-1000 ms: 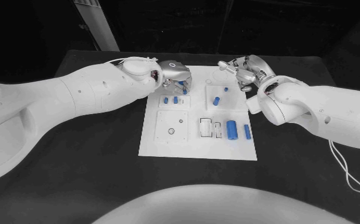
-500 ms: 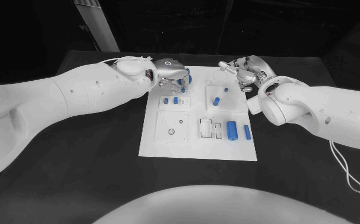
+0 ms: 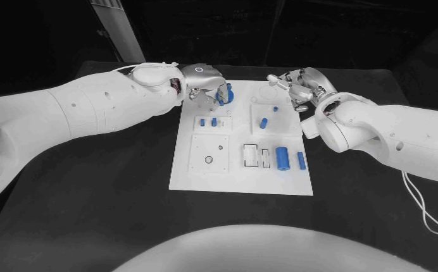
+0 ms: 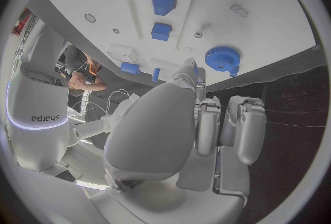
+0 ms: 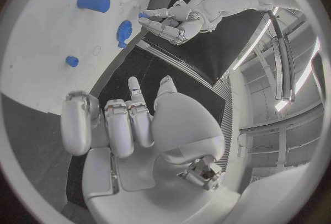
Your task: Assemble the parts on the task board
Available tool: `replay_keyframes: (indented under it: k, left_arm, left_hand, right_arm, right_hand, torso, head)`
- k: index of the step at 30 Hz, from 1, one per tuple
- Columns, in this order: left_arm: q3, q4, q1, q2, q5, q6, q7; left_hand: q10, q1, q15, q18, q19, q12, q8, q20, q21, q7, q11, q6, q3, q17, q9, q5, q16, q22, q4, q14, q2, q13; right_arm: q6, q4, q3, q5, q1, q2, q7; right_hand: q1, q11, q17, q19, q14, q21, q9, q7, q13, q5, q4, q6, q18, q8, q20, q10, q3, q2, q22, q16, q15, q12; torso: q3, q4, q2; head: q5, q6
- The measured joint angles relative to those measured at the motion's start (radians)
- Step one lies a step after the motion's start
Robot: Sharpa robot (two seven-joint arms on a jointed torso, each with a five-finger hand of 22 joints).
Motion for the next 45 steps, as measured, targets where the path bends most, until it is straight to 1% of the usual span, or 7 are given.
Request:
replay_keyframes:
  k: [8,18,21,33,36,39,45]
  left_arm:
    - [0.000,0.018,0.006,-0.028,0.009,0.013,-0.002]
    - [0.000,0.029,0.008,-0.046,0.012,0.049,-0.007]
    - [0.000,0.030,0.008,-0.050,0.013,0.059,-0.010]
    - [0.000,0.016,0.007,-0.047,0.013,0.088,-0.022]
    - [0.000,0.013,0.006,-0.045,0.012,0.091,-0.024]
    - [0.000,0.003,0.005,-0.040,0.011,0.093,-0.026]
    - [0.000,-0.013,0.001,-0.029,0.010,0.103,-0.028]
  left_hand:
    - [0.000,-0.001,0.000,0.000,0.000,-0.004,0.000,0.000,0.000,0.000,0.000,0.000,0.000,0.000,0.000,0.000,0.000,0.000,0.000,0.000,-0.001,0.000]
    - [0.000,-0.007,0.000,0.000,0.000,-0.009,-0.002,0.000,0.000,0.002,0.000,-0.001,0.003,0.000,0.000,0.000,0.000,0.000,0.003,0.000,-0.001,0.000]
    - [0.000,-0.012,0.000,0.000,0.000,-0.009,-0.002,0.000,0.000,0.002,0.000,-0.001,0.003,0.000,0.000,0.000,0.000,0.000,0.003,0.000,-0.004,0.000]
    - [0.000,-0.015,0.000,0.000,0.000,-0.014,-0.006,0.000,0.000,0.002,0.000,-0.001,0.006,0.000,-0.001,0.000,0.000,0.000,0.000,0.000,-0.006,-0.001]
    - [0.000,-0.015,0.000,0.000,0.000,-0.014,-0.006,0.000,0.000,0.002,0.000,-0.002,0.006,0.000,-0.001,0.000,0.000,0.000,0.000,0.000,-0.006,-0.001]
    - [0.000,-0.015,0.000,0.000,0.000,-0.019,-0.009,0.000,0.000,0.002,0.000,-0.002,0.009,0.000,-0.001,0.000,0.000,0.000,-0.003,0.000,-0.006,-0.001]
    - [0.000,-0.015,0.000,0.000,0.000,-0.019,-0.010,0.000,0.000,0.002,0.000,-0.002,0.009,0.000,-0.002,0.000,0.000,0.000,-0.003,0.000,-0.006,-0.001]
  right_arm:
    - [0.000,0.000,0.000,0.000,0.000,0.000,0.000]
    - [0.000,-0.001,0.000,0.000,0.000,0.000,0.000]
    - [0.000,-0.001,0.000,0.000,0.000,0.000,0.000]
    - [0.001,0.000,0.000,0.000,0.000,-0.001,0.000]
    - [0.001,0.000,0.000,0.000,0.000,-0.003,0.000]
    - [0.001,0.000,0.000,0.000,0.000,-0.003,0.000]
    - [0.002,0.001,0.000,0.000,0.000,-0.003,0.000]
  right_hand:
    - [0.000,0.000,0.000,0.000,0.000,0.000,0.000,0.000,0.000,0.000,0.000,0.000,0.000,0.000,0.000,0.000,0.000,0.000,0.000,0.000,0.000,0.000]
    - [0.000,0.000,0.000,0.000,0.000,0.000,0.000,0.000,-0.001,0.000,0.000,0.000,0.000,0.000,0.000,0.000,0.000,0.000,0.000,0.000,0.000,0.000]
    - [0.000,0.000,0.000,0.000,0.000,0.000,0.000,0.000,-0.001,0.000,0.000,0.000,0.000,0.000,0.000,0.000,0.000,0.000,0.000,0.000,0.000,0.000]
    - [0.000,0.000,0.001,0.000,0.000,0.000,0.000,0.000,0.000,0.000,0.000,0.000,0.000,0.000,0.000,0.000,0.000,0.000,0.000,0.000,0.000,0.001]
    - [0.000,0.000,0.001,0.000,0.000,0.000,0.000,0.000,0.000,0.000,0.000,0.000,0.000,0.000,0.000,0.000,0.000,0.000,0.000,0.000,0.000,0.001]
    - [0.000,0.000,0.001,0.000,0.000,0.000,0.000,0.000,0.000,0.000,0.000,0.000,0.000,0.000,0.000,0.000,0.000,0.000,0.000,0.000,0.000,0.001]
    - [0.000,0.000,0.001,0.000,0.000,0.000,0.000,0.000,0.000,0.000,0.000,0.000,0.000,0.000,0.000,0.000,0.000,0.000,0.000,0.000,0.000,0.001]
  torso:
    - [0.0001,0.0000,0.000]
    - [0.0001,0.0000,0.001]
    - [0.0001,-0.0006,0.001]
    - [-0.0004,-0.0012,0.001]
    - [-0.0005,-0.0012,0.001]
    - [-0.0005,-0.0012,0.001]
    - [0.0001,-0.0012,0.001]
  head:
    - [0.003,-0.001]
    - [0.004,-0.001]
    - [0.007,-0.002]
    - [0.007,0.000]
    - [0.005,0.000]
    - [0.005,-0.003]
    - [0.006,-0.002]
